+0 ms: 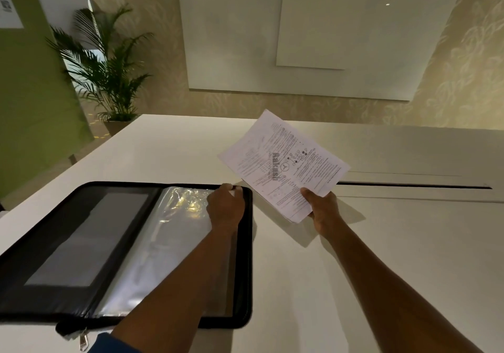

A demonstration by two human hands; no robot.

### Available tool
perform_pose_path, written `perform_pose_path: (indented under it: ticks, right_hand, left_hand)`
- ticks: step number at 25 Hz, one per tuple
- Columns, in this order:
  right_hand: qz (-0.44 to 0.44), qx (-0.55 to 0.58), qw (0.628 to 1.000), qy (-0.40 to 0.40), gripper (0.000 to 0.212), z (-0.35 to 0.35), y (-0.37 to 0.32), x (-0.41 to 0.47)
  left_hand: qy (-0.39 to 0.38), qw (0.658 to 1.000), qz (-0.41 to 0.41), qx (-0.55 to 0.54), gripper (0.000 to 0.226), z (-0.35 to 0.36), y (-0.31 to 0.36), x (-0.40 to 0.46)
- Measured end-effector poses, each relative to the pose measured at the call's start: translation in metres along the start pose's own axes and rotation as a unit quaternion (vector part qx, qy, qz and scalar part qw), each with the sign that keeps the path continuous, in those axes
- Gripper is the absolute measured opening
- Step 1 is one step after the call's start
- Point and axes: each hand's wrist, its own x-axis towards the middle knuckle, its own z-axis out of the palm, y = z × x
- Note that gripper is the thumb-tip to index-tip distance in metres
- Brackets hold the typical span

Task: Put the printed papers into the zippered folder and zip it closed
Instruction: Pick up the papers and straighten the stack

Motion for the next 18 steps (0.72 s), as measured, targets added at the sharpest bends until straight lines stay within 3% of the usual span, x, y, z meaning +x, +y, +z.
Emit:
perform_pose_path:
  ticks: [2, 5, 12, 18]
  right_hand:
    - [0.006, -0.009, 1.000, 0.009, 0.039, -0.010, -0.002, 0.005]
    - [0.011, -0.020, 1.000, 0.004, 0.040, -0.023, -0.005, 0.010]
    - [0.024, -0.028, 0.999, 0.002, 0.039, -0.045, -0.003, 0.004]
    - [0.018, -0.035, 0.999, -0.031, 0.039, -0.052, 0.001, -0.009]
  left_hand:
    - [-0.078, 0.973, 0.007, 0.216, 0.075, 0.011, -0.017, 0.000]
    - [-0.142, 0.942, 0.023, 0.305, 0.102, 0.021, -0.027, -0.004]
    - [-0.127, 0.928, 0.074, 0.341, 0.084, 0.026, -0.031, -0.015]
    - [-0.169, 0.915, 0.123, 0.346, 0.080, 0.019, -0.034, -0.019]
